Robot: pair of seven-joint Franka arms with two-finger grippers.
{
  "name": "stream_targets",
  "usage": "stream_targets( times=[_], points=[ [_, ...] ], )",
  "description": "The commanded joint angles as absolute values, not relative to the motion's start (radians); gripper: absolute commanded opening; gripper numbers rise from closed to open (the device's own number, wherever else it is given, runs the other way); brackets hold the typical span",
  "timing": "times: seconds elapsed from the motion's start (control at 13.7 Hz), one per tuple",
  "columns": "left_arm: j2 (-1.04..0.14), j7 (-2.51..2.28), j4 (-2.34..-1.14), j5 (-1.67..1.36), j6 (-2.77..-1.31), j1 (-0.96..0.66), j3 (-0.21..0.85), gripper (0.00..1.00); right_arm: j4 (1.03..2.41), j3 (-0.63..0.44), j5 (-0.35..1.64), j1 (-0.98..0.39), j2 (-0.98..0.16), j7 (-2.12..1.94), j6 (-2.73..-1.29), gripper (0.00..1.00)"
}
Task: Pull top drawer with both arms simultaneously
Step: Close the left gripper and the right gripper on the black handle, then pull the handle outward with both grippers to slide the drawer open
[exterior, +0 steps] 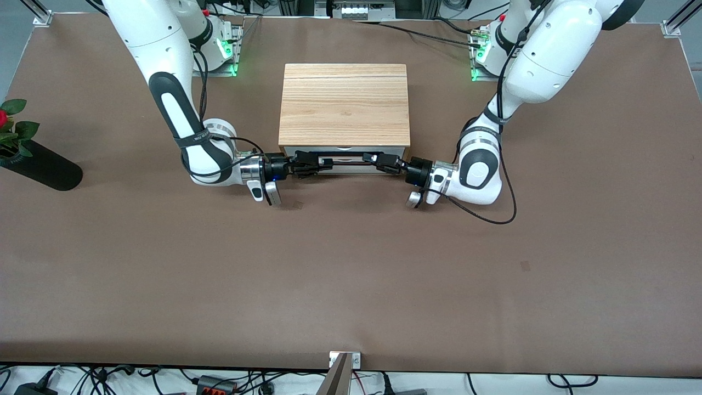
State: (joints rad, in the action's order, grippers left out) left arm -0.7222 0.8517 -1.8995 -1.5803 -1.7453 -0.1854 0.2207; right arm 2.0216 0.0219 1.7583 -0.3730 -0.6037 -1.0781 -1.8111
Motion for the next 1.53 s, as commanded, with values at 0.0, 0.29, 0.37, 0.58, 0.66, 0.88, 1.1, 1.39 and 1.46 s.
stream_targets(
  times=[0.0,0.29,0.37,0.58,0.66,0.88,1.1,1.39,1.46],
  points=[
    [-0.706,0.841,-1.910,-1.615,-1.726,-0.201,0.221,0.19,2.049,0.015,1.746,-0.380,-0.578,-1.074,-1.825,0.06],
    [-0.709,0.821,-1.870,-1.615,-1.733,-0.198,0.212,0.19,2.039,0.015,1.746,-0.379,-0.584,-1.065,-1.828,0.02],
    [-0.709,0.818,-1.864,-1.615,-1.739,-0.196,0.212,0.19,2.033,0.015,1.746,-0.376,-0.587,-1.063,-1.829,0.01],
    [-0.719,0.818,-1.845,-1.615,-1.741,-0.195,0.210,0.19,2.011,0.014,1.747,-0.374,-0.588,-1.060,-1.832,0.00],
    [-0.724,0.818,-1.842,-1.615,-1.741,-0.195,0.209,0.19,1.988,0.012,1.747,-0.373,-0.600,-1.058,-1.836,0.00],
    [-0.736,0.818,-1.812,-1.612,-1.743,-0.193,0.206,0.19,1.913,0.009,1.746,-0.373,-0.633,-1.006,-1.868,0.00],
    [-0.750,0.816,-1.770,-1.611,-1.744,-0.193,0.198,0.19,1.838,0.008,1.744,-0.371,-0.667,-0.950,-1.893,0.00],
    [-0.775,0.781,-1.703,-1.608,-1.782,-0.193,0.196,0.19,1.735,0.006,1.747,-0.368,-0.744,-0.942,-1.907,0.00],
    [-0.782,0.775,-1.689,-1.606,-1.784,-0.193,0.196,0.19,1.720,0.006,1.747,-0.368,-0.756,-0.942,-1.914,0.00]
  ],
)
